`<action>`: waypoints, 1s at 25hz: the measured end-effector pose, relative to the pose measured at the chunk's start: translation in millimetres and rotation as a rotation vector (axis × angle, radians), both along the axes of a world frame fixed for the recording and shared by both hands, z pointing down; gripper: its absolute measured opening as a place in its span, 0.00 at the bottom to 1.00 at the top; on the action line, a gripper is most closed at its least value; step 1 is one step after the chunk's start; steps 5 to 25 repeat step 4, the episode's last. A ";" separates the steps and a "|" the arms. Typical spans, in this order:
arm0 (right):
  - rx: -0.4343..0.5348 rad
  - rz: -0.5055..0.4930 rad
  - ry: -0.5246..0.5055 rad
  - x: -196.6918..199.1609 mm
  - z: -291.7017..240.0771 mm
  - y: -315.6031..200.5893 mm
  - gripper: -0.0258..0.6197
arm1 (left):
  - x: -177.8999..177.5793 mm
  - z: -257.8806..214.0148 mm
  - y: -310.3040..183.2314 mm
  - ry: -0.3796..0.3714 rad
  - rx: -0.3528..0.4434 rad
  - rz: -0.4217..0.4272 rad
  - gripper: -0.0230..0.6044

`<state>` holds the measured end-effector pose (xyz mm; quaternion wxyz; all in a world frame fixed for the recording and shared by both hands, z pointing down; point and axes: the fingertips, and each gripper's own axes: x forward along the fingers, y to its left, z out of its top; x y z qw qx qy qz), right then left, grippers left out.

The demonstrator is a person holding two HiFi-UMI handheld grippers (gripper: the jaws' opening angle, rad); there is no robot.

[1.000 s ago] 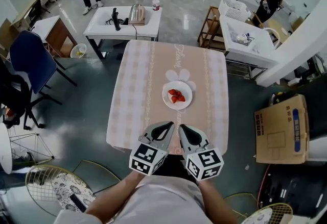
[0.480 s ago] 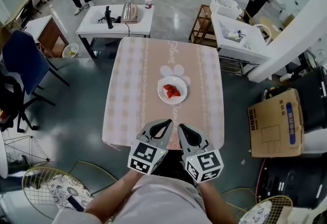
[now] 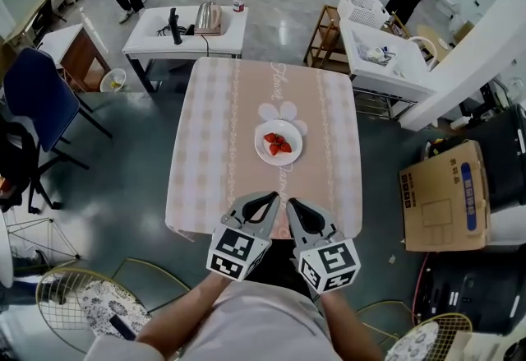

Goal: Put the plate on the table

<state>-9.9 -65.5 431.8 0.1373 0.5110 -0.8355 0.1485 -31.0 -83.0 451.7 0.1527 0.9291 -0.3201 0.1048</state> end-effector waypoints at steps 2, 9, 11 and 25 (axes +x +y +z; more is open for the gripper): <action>-0.001 -0.004 -0.001 0.2 0.2 0.1 0.05 | 0.3 -0.1 0.4 0.000 -0.003 -0.001 0.05; -0.002 -0.009 -0.001 0.5 0.2 0.7 0.05 | 1.0 -0.5 1.0 -0.001 -0.005 -0.001 0.05; -0.002 -0.009 -0.001 0.5 0.2 0.7 0.05 | 1.0 -0.5 1.0 -0.001 -0.005 -0.001 0.05; -0.002 -0.009 -0.001 0.5 0.2 0.7 0.05 | 1.0 -0.5 1.0 -0.001 -0.005 -0.001 0.05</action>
